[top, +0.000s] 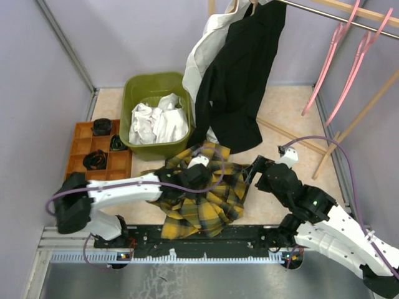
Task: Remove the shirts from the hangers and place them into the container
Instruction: Pick up the shirt from the center of the board, then place the shirt in the bin.
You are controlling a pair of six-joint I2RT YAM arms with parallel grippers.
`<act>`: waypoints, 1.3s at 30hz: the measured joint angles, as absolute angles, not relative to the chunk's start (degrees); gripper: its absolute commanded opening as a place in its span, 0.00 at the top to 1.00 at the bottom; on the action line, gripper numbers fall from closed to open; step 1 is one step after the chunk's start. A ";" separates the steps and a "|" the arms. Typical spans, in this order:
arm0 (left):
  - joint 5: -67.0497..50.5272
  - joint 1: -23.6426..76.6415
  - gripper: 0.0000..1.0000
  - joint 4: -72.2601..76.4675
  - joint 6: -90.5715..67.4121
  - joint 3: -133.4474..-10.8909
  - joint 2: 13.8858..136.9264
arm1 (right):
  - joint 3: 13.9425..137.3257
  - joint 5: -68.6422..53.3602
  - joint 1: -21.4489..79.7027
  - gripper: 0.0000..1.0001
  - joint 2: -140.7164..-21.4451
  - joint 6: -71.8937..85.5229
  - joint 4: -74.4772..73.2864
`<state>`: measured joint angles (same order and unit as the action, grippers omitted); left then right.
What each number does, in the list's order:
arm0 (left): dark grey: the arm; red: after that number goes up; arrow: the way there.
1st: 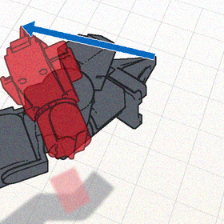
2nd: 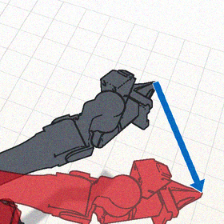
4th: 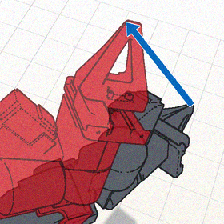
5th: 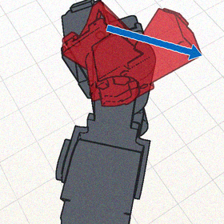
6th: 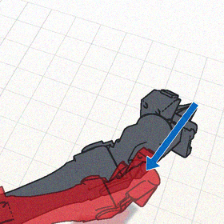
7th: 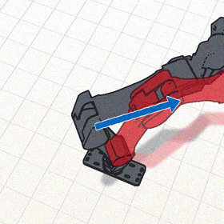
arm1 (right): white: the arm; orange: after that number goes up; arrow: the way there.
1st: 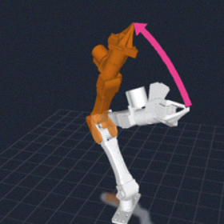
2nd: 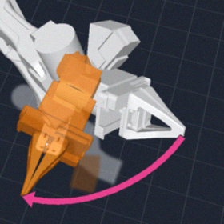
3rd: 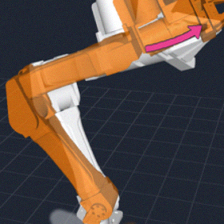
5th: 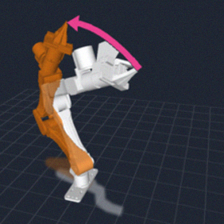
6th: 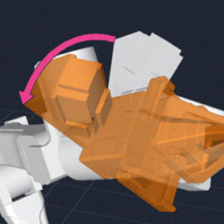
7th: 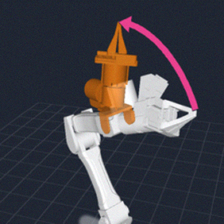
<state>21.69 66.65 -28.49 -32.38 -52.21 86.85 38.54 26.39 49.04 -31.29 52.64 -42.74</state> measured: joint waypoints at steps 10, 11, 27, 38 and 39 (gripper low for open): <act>27.51 66.65 1.00 -33.17 -25.80 -53.78 63.00 | 35.99 26.55 49.04 0.14 -29.98 53.21 -41.63; 28.21 66.65 1.00 -33.69 -25.54 -53.80 61.65 | 35.99 26.55 49.04 0.14 -29.98 53.23 -41.50; 34.59 62.28 1.00 -41.74 -20.47 -66.57 54.92 | 35.99 26.30 49.04 0.13 -29.98 54.11 -41.15; 40.32 46.04 1.00 -47.13 -13.50 -81.28 60.84 | 35.99 26.22 49.04 0.12 -30.00 54.28 -41.10; 40.34 44.36 1.00 -47.18 -12.67 -82.21 62.08 | 35.99 26.22 49.04 0.12 -30.00 54.28 -41.10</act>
